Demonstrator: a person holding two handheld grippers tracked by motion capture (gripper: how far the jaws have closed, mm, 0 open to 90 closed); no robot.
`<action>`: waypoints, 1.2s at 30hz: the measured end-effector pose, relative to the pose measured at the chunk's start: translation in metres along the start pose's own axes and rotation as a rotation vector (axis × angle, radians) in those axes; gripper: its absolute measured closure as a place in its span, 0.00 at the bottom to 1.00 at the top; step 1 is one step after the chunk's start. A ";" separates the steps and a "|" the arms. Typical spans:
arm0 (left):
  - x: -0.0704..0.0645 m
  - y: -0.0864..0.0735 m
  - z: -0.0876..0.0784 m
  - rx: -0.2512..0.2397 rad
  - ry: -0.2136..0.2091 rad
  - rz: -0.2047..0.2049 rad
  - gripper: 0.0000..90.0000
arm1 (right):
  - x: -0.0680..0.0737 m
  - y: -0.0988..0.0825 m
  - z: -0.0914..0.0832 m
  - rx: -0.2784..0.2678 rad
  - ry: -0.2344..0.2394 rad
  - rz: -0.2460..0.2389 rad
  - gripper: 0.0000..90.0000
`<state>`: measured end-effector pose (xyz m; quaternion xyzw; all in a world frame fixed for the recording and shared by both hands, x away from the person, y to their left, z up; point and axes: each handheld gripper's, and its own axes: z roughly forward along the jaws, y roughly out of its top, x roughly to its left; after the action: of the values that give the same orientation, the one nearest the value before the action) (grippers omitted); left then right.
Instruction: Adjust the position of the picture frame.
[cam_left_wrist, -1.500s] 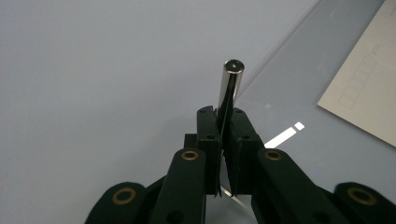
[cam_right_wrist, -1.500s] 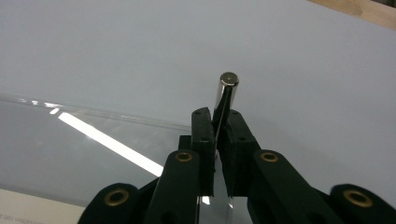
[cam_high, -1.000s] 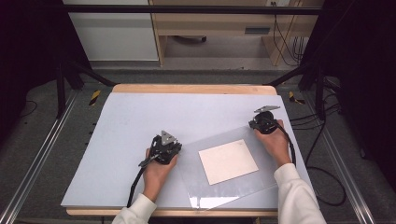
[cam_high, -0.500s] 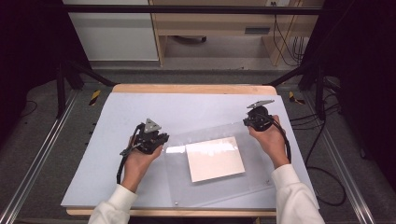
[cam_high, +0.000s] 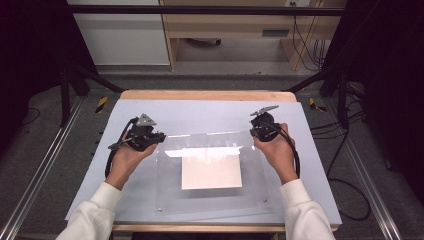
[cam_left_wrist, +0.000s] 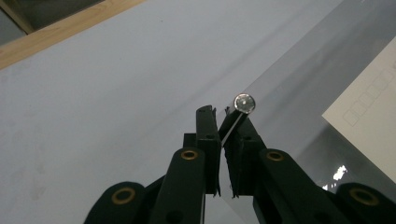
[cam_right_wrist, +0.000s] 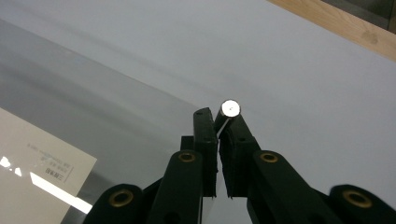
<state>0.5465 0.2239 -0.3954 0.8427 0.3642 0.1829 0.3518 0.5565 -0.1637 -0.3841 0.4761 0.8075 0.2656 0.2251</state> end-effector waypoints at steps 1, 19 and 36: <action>0.002 -0.002 0.002 0.011 -0.010 0.012 0.93 | 0.005 -0.002 -0.003 0.004 -0.012 0.005 0.95; 0.011 -0.018 0.023 0.079 -0.021 0.027 0.93 | 0.020 -0.026 0.021 0.045 0.012 0.021 0.95; 0.012 -0.024 0.036 0.105 -0.035 0.000 0.93 | 0.019 -0.036 0.033 0.042 0.021 0.048 0.95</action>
<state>0.5632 0.2280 -0.4375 0.8632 0.3669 0.1486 0.3133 0.5452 -0.1544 -0.4338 0.4971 0.8036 0.2589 0.2001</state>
